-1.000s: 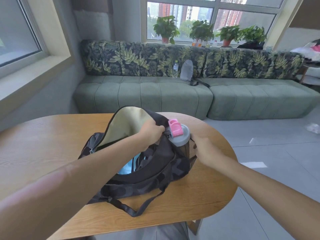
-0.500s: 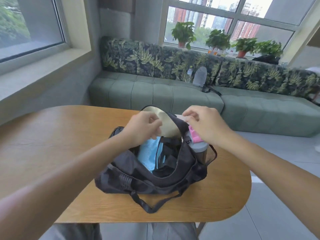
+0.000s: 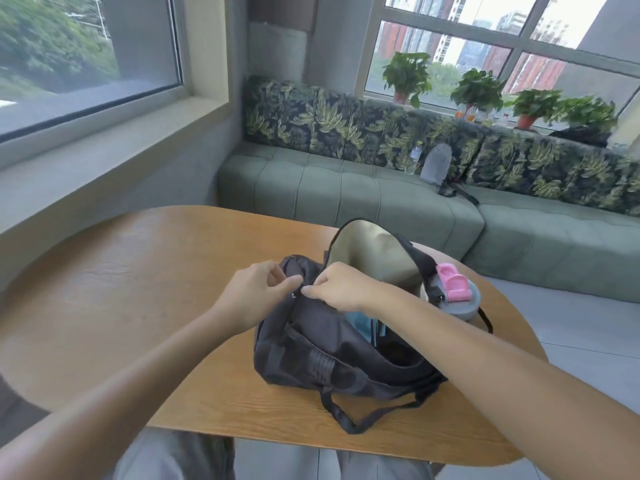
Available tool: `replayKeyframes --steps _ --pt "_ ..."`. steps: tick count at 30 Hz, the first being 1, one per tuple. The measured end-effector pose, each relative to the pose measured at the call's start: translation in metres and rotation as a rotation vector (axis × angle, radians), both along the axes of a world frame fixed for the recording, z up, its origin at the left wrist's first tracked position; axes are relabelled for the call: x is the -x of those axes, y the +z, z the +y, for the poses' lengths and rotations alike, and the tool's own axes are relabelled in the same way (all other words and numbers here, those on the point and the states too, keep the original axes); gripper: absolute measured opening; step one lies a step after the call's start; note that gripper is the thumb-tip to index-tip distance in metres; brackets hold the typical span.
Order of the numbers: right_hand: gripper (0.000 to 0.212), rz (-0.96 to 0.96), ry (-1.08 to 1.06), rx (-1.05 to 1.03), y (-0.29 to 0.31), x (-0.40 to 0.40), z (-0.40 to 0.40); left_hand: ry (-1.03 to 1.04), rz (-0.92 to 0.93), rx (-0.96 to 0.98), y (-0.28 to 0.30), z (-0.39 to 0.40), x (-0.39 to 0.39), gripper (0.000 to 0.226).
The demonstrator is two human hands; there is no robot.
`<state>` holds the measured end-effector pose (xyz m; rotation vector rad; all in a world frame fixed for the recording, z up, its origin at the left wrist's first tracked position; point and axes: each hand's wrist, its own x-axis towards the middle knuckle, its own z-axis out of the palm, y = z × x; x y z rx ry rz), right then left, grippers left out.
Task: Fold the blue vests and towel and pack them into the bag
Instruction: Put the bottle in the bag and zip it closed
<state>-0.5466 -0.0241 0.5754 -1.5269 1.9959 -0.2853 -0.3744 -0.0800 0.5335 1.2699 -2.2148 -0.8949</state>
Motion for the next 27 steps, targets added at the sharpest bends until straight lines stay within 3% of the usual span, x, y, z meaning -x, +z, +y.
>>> replayKeyframes --steps 6,8,10,13,19,27 --pt "0.047 -0.166 -0.098 0.087 -0.007 -0.006 -0.005 -0.025 0.073 -0.115 -0.005 -0.004 0.003 0.028" --pt "0.034 -0.185 -0.094 0.108 -0.006 -0.006 -0.002 -0.015 0.084 -0.111 -0.007 -0.006 0.001 0.027" --pt "0.031 -0.125 -0.075 0.145 -0.004 -0.005 -0.002 0.013 0.086 -0.067 -0.008 -0.006 -0.001 0.029" --pt "0.044 0.006 -0.047 0.17 0.005 0.0 -0.001 0.066 0.093 0.007 -0.004 -0.008 -0.005 0.033" --pt "0.026 0.163 -0.092 0.17 0.034 0.035 0.008 0.119 0.077 0.087 0.0 -0.019 -0.021 0.029" --pt "0.023 0.356 -0.151 0.112 0.062 0.085 0.049 0.192 0.006 0.144 0.001 -0.03 -0.03 0.028"
